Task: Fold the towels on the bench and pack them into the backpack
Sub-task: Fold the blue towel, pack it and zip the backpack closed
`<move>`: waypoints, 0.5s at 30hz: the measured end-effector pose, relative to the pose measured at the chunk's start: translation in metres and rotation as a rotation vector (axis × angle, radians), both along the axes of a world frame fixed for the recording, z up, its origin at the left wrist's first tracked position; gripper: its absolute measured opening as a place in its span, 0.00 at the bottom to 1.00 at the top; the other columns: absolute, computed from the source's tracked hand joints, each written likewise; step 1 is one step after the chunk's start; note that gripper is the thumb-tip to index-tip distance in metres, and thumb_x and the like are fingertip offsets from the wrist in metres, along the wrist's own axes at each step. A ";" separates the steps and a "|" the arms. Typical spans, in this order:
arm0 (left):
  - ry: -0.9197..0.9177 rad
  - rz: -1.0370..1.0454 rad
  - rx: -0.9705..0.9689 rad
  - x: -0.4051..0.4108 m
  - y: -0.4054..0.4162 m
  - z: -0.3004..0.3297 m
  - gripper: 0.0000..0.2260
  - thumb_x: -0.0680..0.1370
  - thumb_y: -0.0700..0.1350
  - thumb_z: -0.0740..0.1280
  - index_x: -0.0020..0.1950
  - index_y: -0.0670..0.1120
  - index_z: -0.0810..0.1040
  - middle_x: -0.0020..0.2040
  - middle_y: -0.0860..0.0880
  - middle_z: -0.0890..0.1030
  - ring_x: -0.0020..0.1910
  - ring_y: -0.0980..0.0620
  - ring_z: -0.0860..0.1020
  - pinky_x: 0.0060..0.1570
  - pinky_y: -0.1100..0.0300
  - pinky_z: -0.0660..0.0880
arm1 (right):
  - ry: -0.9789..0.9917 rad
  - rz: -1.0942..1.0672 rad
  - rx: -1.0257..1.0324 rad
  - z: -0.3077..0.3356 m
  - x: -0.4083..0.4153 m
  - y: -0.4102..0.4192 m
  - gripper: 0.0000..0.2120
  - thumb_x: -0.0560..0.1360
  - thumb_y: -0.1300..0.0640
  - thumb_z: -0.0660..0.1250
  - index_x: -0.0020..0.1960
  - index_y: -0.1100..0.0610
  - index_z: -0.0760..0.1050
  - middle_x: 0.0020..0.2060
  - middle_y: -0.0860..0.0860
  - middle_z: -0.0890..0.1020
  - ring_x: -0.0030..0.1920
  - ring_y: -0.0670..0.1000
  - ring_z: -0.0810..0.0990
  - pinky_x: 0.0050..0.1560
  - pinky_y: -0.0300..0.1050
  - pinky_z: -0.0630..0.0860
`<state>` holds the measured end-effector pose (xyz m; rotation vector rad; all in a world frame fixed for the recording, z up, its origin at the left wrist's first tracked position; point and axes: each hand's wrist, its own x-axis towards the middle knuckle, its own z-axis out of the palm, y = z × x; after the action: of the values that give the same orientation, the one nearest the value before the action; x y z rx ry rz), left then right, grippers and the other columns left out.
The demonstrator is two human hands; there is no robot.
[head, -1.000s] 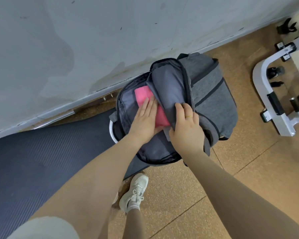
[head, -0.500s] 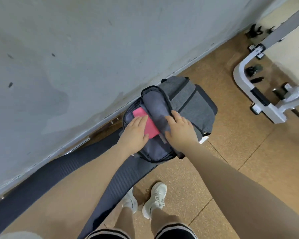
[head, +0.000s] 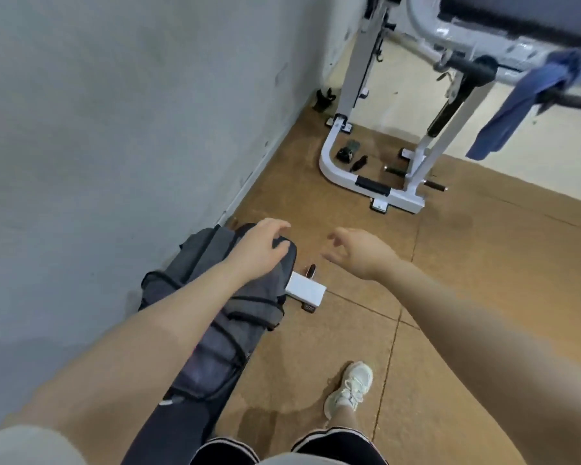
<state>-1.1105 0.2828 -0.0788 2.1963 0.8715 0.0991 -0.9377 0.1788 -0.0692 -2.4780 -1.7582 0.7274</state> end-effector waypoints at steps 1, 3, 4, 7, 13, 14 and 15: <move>0.002 -0.001 -0.015 0.028 -0.001 0.006 0.17 0.79 0.43 0.59 0.69 0.45 0.67 0.67 0.47 0.70 0.60 0.52 0.72 0.59 0.62 0.66 | 0.007 -0.030 0.013 0.006 0.027 -0.005 0.22 0.77 0.44 0.60 0.67 0.54 0.66 0.60 0.52 0.76 0.58 0.53 0.75 0.55 0.48 0.73; -0.014 -0.002 -0.026 0.087 -0.004 0.019 0.17 0.79 0.43 0.59 0.68 0.46 0.68 0.66 0.48 0.72 0.58 0.53 0.73 0.56 0.62 0.68 | 0.021 -0.073 0.049 0.017 0.083 -0.017 0.23 0.77 0.45 0.61 0.67 0.54 0.65 0.61 0.53 0.76 0.58 0.53 0.75 0.54 0.47 0.73; -0.030 0.002 -0.029 0.117 -0.005 0.025 0.17 0.79 0.43 0.60 0.68 0.47 0.68 0.65 0.48 0.73 0.57 0.54 0.73 0.55 0.63 0.68 | 0.022 -0.090 0.071 0.023 0.111 -0.024 0.23 0.77 0.46 0.61 0.68 0.54 0.65 0.62 0.53 0.75 0.59 0.54 0.75 0.55 0.47 0.73; -0.077 0.035 -0.085 0.210 -0.013 0.040 0.15 0.79 0.44 0.60 0.66 0.48 0.70 0.61 0.49 0.76 0.52 0.56 0.73 0.47 0.66 0.70 | 0.038 -0.176 0.112 0.041 0.195 -0.047 0.23 0.77 0.47 0.61 0.69 0.55 0.64 0.63 0.54 0.74 0.60 0.54 0.75 0.57 0.48 0.73; -0.131 0.007 -0.187 0.373 -0.025 0.051 0.10 0.79 0.44 0.60 0.60 0.48 0.74 0.52 0.50 0.77 0.45 0.57 0.74 0.39 0.70 0.68 | 0.028 -0.325 0.142 0.049 0.347 -0.068 0.21 0.77 0.49 0.61 0.67 0.55 0.65 0.61 0.54 0.75 0.60 0.54 0.75 0.58 0.50 0.73; -0.133 -0.026 -0.183 0.395 -0.024 0.050 0.10 0.79 0.44 0.59 0.60 0.48 0.74 0.52 0.51 0.76 0.45 0.58 0.73 0.38 0.70 0.68 | 0.035 -0.365 0.159 0.046 0.368 -0.067 0.21 0.77 0.49 0.61 0.67 0.55 0.66 0.61 0.54 0.75 0.60 0.54 0.75 0.57 0.49 0.73; -0.129 -0.065 -0.167 0.416 -0.021 0.050 0.11 0.79 0.44 0.59 0.60 0.47 0.73 0.52 0.52 0.76 0.44 0.59 0.72 0.38 0.71 0.67 | 0.039 -0.399 0.165 0.044 0.387 -0.066 0.21 0.77 0.50 0.61 0.67 0.55 0.66 0.61 0.54 0.76 0.60 0.54 0.75 0.57 0.48 0.73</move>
<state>-0.6945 0.2618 -0.0284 2.0365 0.7097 0.1306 -0.5510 0.1130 -0.0255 -2.5589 -1.1954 0.5665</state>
